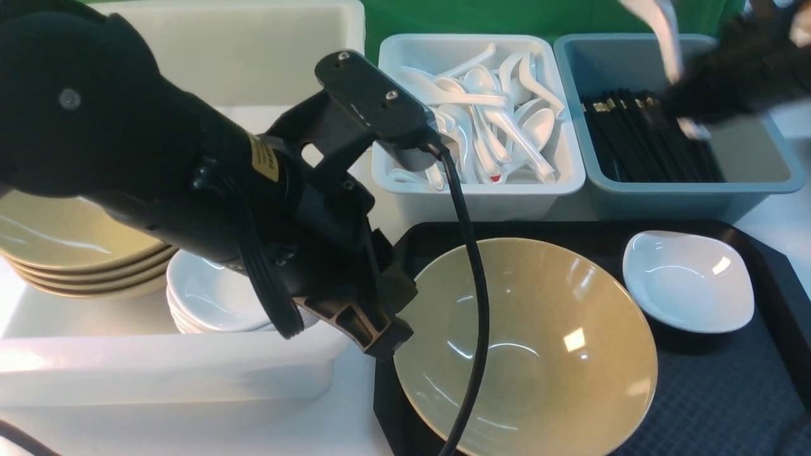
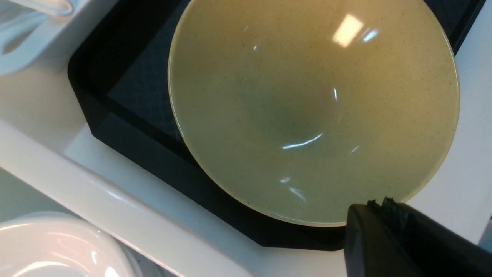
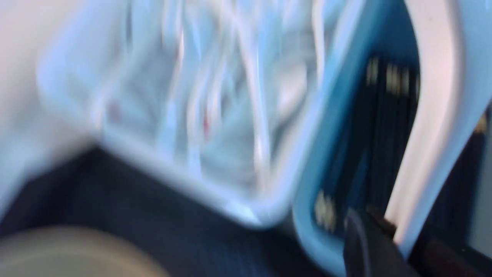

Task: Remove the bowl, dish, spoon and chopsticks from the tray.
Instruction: Use the right arm to put the soup spoon into the small storage box in the middle, then use the left arm to grab the yellow noodle bowl on the left

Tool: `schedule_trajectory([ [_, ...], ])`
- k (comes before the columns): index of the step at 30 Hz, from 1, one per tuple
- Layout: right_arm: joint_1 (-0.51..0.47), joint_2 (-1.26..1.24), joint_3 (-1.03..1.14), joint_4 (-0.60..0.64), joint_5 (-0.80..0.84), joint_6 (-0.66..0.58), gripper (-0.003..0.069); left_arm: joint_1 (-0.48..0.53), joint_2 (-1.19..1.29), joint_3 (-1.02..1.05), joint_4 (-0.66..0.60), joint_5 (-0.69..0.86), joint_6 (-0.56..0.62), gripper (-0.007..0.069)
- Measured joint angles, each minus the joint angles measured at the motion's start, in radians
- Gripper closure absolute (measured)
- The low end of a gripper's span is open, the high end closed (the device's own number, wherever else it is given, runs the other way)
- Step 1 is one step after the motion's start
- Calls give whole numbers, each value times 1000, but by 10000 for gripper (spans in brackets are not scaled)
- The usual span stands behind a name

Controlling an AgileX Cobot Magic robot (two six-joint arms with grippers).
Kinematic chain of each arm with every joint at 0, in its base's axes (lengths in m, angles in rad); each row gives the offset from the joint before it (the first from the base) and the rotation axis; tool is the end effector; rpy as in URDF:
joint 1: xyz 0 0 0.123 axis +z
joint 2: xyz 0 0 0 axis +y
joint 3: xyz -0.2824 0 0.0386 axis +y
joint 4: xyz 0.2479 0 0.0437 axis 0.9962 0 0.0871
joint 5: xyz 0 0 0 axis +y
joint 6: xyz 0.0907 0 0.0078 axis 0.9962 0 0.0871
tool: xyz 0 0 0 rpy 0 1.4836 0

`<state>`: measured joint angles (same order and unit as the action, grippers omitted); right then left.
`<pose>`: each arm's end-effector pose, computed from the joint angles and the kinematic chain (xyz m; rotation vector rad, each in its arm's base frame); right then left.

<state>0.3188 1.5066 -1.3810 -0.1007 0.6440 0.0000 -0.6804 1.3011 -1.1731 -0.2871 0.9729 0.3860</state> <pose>0.3269 0.1021 0.3624 -0.4145 2.2115 0.0601 0.1899 -0.1811 0.3429 1.2120 2.2942 -0.4747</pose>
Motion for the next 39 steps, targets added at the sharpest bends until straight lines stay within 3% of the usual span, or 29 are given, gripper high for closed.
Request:
schedule_trajectory([
  [4, 0, 205, -197, 71, -58, 0, 559, 0, 0, 0, 0, 54, -1, 636],
  [7, 0, 416, -419, 135, -55, 0, 459, 0, 0, 0, 0, 112, -26, 636],
  [8, 0, 428, -433, 135, -52, 0, 459, 0, 0, 0, 0, 115, -28, 636],
  [10, 0, 577, -633, 151, 50, 0, 322, 0, 0, 0, 0, 146, -47, 636],
  [11, 0, 577, -633, 150, 50, 0, 312, 0, 0, 0, 0, 149, -49, 636],
  [12, 0, 643, -745, 151, 165, 0, 237, 0, 0, 0, 0, 160, -59, 636],
  [14, 0, 702, -876, 152, 346, 0, 162, 0, 0, 0, 1, 164, -61, 636],
  [17, 0, 719, -976, 152, 534, -67, 105, 0, 1, 0, 12, 149, -77, 636],
  [19, 0, 705, -994, 153, 573, -99, 97, 0, 7, -13, 27, 140, -103, 636],
  [26, 1, 459, -825, 154, 605, -162, 109, 1, 168, -231, 160, 167, -219, 559],
  [31, 1, 161, -496, 154, 607, -217, 145, 1, 367, -413, 170, 176, -181, 351],
  [37, 1, -112, -137, 154, 559, -230, 176, 1, 569, -552, 199, 175, -161, 176],
  [39, 1, -190, -43, 154, 530, -230, 182, 1, 626, -590, 227, 183, -167, 149],
])
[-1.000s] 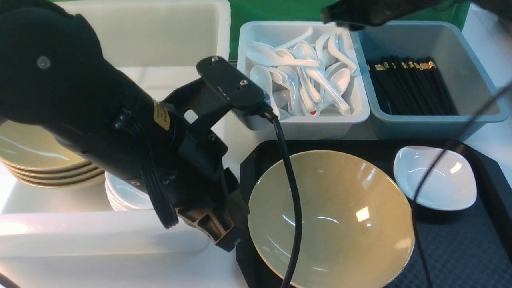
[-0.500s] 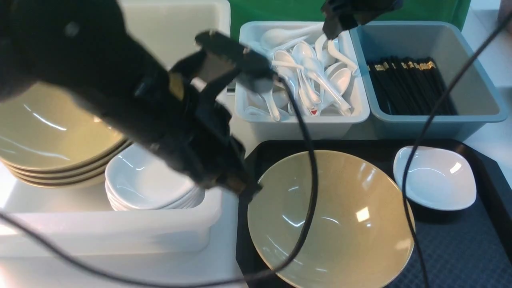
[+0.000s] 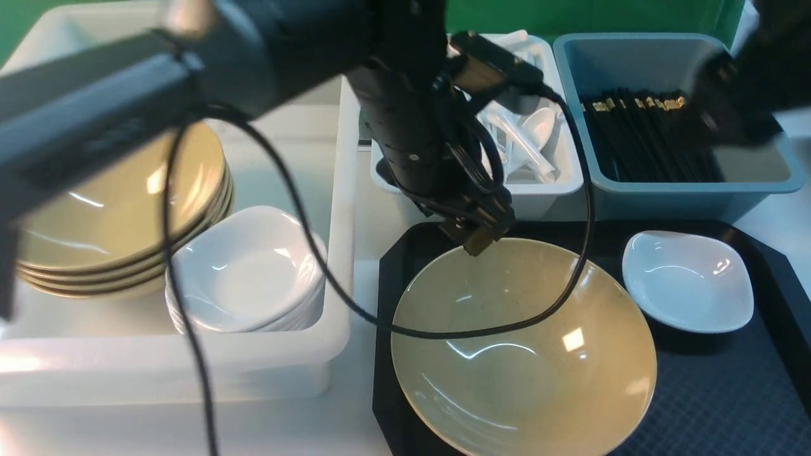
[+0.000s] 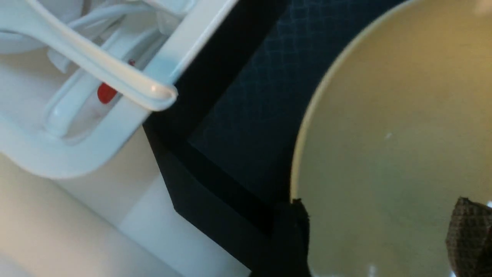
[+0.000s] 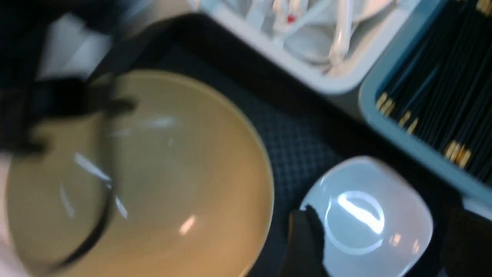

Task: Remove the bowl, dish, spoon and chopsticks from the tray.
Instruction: Use the left arm to grab the yellow noodle bowl on the left, then use the left arm to put the noodle bowl into the large storage box on the left

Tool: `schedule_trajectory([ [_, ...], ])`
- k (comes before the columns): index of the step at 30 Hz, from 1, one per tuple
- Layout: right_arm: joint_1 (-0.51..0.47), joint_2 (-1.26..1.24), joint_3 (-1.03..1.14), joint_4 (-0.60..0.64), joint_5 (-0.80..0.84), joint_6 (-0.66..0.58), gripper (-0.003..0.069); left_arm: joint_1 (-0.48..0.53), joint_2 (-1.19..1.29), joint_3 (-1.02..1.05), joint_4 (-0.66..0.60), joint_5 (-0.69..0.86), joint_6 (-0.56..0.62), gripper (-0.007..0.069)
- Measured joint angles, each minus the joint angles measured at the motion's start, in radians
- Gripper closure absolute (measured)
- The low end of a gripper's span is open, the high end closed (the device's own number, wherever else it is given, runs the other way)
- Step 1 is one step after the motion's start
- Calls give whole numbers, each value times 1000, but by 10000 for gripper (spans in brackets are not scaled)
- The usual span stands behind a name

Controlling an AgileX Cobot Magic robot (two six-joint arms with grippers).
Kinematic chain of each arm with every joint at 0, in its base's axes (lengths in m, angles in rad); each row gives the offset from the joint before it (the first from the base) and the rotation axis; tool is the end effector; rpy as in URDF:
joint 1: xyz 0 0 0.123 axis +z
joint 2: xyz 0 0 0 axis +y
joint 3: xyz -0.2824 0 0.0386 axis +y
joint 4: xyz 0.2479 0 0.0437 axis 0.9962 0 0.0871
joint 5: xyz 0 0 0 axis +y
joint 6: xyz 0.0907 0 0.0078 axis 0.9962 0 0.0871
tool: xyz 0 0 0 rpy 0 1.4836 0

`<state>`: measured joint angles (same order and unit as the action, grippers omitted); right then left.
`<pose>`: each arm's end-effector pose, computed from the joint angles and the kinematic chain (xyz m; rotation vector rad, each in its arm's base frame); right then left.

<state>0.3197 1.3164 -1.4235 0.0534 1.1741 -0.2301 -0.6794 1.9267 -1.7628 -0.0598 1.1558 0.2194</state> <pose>0.2442 0.0856 0.4004 -0.6857 2.4579 0.1056 0.3208 -0.2655 0.2911 1.2060 2.5484 -0.1905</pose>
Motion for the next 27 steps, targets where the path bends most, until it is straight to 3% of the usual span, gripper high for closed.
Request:
schedule_trajectory([
  [7, 0, -270, 258, -1, -98, 3, 199, 0, 176, -60, 60, 10, -34, 139],
  [10, 0, -342, 296, -1, -123, 3, 202, 0, 224, -60, 14, 26, -33, 232],
  [13, 0, -372, 304, -1, -147, 3, 202, 0, 239, -60, -22, 41, -30, 419],
  [18, 0, -381, 305, 1, -152, 6, 202, 0, 152, -68, -79, 85, -21, 585],
  [23, 0, -368, 305, 78, -152, -51, 220, 54, -31, -63, -87, 83, -7, 614],
  [27, 21, -310, 276, 260, -151, -190, 363, 219, -216, -63, -167, 93, -10, 617],
])
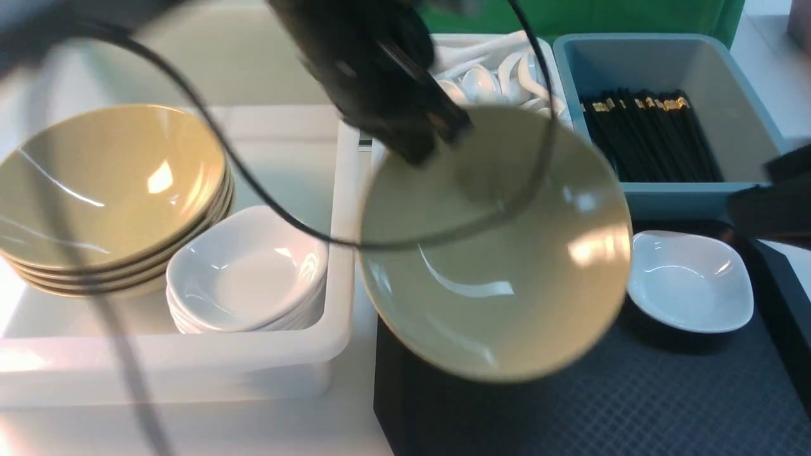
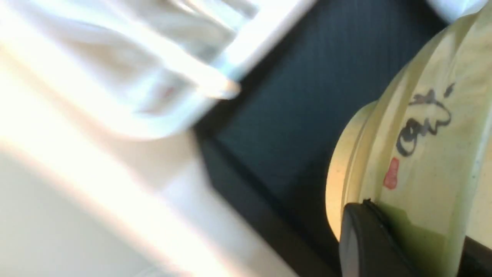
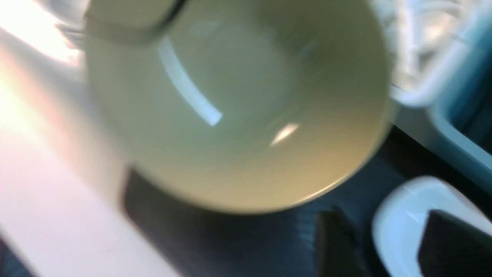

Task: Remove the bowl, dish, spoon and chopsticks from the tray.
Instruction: Use the left arm to put the noodle bowl into the large storage box on the left

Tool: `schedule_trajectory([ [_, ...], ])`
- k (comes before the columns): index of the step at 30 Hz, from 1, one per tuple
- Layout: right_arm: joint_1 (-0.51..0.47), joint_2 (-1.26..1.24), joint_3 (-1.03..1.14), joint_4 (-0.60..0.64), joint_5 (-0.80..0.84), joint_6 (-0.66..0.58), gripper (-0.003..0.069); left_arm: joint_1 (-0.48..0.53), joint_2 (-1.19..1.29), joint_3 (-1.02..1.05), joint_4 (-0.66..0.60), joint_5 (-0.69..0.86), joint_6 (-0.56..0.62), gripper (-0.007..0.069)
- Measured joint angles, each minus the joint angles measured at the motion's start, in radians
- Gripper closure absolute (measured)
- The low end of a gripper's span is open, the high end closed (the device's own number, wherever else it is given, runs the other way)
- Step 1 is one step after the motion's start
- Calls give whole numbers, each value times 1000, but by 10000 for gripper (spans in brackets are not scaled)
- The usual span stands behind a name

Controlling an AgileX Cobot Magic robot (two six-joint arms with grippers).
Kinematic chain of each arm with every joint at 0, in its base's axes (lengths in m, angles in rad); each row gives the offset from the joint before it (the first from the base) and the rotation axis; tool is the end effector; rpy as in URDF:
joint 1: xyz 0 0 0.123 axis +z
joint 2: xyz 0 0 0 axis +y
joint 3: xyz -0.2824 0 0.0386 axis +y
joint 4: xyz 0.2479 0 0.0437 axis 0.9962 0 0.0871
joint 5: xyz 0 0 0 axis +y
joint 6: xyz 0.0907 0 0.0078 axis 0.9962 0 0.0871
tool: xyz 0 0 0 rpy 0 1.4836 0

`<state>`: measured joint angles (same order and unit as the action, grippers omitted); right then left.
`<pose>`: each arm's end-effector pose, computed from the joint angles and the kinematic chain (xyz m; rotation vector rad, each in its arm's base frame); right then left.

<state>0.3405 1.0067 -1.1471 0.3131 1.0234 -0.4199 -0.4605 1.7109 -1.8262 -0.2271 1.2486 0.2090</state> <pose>0.1652 0.0839 0.3988 -0.8081 2.1930 0.3551 0.3174 -0.1792 0.3925 0.8446 2.4846 -0.3952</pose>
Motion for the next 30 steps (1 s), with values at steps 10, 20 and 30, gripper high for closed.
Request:
schedule_trajectory([
  [10, 333, 154, -214, 126, -57, -152, 624, 712, -171, 152, -226, 7, 6, 620],
  [20, 381, 209, -241, 44, -93, -156, 624, 1003, -194, 459, -265, -122, 76, 620],
  [30, 384, 245, -242, 36, -104, -157, 624, 1003, -171, 614, -206, -322, 99, 590],
])
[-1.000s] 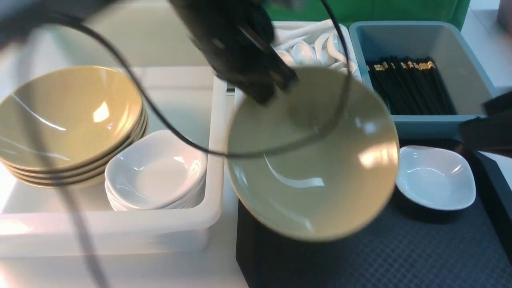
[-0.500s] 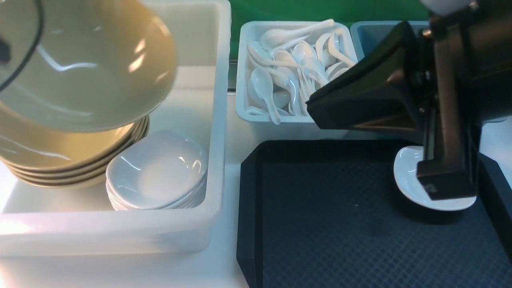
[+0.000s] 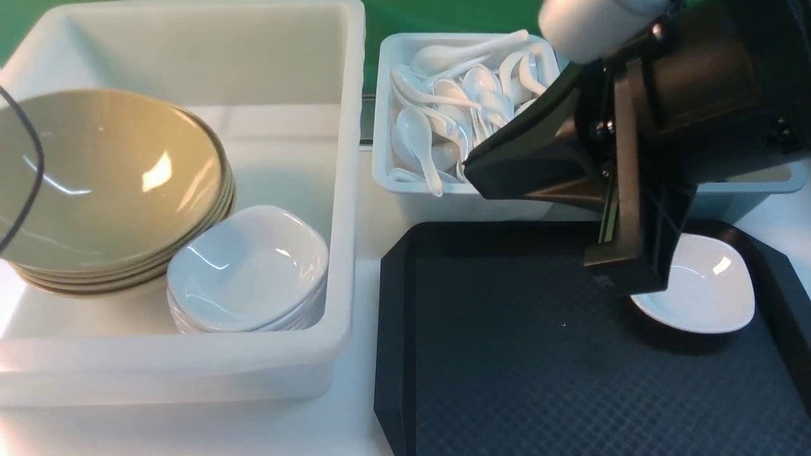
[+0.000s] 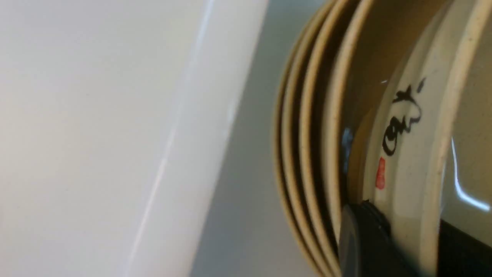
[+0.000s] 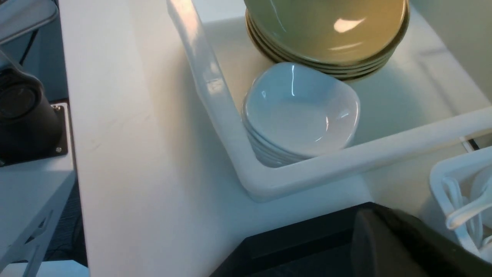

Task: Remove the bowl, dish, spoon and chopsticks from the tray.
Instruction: Use the left arm to put the noodle bowl into the large storage box on the left, then use the left arm to grab the plate

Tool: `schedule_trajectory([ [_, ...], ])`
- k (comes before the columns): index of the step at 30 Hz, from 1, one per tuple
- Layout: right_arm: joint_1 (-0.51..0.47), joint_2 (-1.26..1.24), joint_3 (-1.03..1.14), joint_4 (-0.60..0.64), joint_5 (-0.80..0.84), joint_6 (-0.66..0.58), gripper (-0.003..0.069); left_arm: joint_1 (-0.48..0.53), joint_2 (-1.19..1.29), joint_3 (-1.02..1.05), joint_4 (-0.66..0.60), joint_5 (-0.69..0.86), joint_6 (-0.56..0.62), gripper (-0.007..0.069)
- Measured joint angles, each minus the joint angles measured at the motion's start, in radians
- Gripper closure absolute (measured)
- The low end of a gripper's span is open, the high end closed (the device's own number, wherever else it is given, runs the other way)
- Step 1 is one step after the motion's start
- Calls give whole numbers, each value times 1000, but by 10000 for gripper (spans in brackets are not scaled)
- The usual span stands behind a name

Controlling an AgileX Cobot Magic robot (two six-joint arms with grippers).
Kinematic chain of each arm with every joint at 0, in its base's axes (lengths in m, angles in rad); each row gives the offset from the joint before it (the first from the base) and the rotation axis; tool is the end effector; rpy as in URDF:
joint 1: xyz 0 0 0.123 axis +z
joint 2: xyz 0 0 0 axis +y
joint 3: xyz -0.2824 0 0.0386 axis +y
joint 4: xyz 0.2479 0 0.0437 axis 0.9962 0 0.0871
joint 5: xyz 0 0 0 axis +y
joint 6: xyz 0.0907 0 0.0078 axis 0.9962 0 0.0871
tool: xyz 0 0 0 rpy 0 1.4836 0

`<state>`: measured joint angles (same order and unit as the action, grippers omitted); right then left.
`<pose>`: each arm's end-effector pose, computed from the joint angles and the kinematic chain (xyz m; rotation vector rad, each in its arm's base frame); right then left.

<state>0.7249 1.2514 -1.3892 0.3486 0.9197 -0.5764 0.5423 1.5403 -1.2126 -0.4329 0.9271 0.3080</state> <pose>0.1755 0.1885 0.4265 -1.2904 1.8480 0.5051 0.2864 0.1369 0.2908 -0.5506 2.5474 -0.2607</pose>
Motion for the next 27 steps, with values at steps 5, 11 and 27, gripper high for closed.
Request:
schedule_trajectory([
  [5, 0, 4, 0, -1, 1, -1, 624, -3, 0, 1, 27, -4, 0, 454],
  [11, 0, 4, 0, -8, 4, -1, 624, -3, -2, -10, 75, 54, -5, 171],
  [27, -55, 4, 0, -415, 184, 306, 624, -558, -168, -299, 170, 221, -162, 216],
])
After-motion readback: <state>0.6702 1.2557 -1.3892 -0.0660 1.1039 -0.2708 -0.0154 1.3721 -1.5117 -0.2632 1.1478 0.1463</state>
